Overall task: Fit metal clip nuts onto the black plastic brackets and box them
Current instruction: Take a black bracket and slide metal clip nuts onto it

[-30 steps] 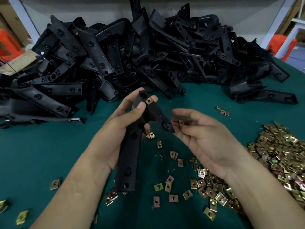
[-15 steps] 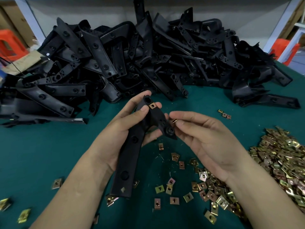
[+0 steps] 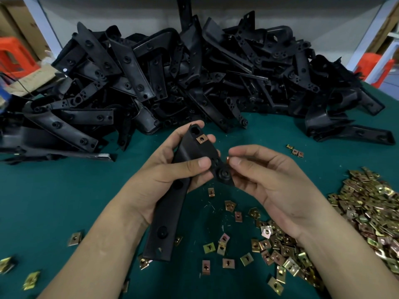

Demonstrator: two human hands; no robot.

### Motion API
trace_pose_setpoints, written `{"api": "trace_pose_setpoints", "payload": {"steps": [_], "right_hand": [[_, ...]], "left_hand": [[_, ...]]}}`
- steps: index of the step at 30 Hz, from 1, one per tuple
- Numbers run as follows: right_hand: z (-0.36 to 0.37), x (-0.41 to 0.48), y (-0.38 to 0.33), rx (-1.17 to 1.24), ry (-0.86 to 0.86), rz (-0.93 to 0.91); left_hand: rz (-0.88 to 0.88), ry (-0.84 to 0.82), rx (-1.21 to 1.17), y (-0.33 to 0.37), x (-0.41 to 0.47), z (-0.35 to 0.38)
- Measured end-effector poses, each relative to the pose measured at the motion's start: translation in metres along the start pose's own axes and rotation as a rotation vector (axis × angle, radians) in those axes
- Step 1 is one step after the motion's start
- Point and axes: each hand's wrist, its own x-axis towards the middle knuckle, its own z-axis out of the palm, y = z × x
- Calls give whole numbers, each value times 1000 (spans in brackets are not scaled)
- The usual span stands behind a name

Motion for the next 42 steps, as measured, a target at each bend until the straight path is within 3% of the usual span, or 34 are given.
{"api": "trace_pose_setpoints", "payload": {"steps": [14,19,27,34,42], "right_hand": [[1,-1,-3,96,-84,79],[0,-3,-4,24,-123,75],[-4,-5,-5,-68,-199,140],[0,-5,0,-136,-164,184],[-2,-4,-6,-83,-81,23]], "left_hand": [[-13,-83,52,-1,-1,0],[-20,-106,84,-2,-1,-1],[20,-147,356,4,-1,-3],[4,-132,494,-3,0,-3],[-5,-35,388,-3,1,5]]}}
